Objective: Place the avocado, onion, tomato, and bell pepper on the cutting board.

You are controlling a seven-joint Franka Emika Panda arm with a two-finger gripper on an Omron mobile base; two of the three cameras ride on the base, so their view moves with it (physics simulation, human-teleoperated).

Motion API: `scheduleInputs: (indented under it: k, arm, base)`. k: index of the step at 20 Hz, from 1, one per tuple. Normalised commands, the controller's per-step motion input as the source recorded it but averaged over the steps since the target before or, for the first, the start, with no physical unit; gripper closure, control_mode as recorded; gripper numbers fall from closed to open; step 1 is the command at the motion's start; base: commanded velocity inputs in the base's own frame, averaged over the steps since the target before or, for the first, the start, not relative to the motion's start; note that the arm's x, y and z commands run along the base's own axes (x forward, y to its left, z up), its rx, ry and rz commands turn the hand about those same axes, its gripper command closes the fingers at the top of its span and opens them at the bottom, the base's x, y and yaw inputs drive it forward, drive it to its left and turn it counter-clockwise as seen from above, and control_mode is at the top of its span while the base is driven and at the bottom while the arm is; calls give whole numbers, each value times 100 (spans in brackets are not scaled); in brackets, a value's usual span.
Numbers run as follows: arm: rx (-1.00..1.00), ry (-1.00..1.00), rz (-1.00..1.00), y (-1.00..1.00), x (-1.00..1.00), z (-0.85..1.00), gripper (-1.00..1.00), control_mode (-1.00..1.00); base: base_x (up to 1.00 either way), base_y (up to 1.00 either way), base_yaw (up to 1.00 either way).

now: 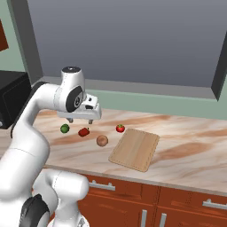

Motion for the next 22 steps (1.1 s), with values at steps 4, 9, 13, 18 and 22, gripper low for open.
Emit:
scheduleInputs:
  k: [4, 9, 13, 18, 22]
  arm:
    - [0, 4, 0, -21, 24, -12, -100, -100]
    - [-1, 1, 0, -9, 28, -12, -100, -100]
    - [-4, 0, 0, -2, 26, -19, -100, -100]
    - [-5, 0, 1, 0, 18, -25, -100, -100]
    - [-1, 0, 1, -9, 19, -24, -100, -100]
  base:
    - [0, 0, 0]
    - [0, 0, 0]
    - [0, 0, 0]
    - [0, 0, 0]
    - [0, 0, 0]
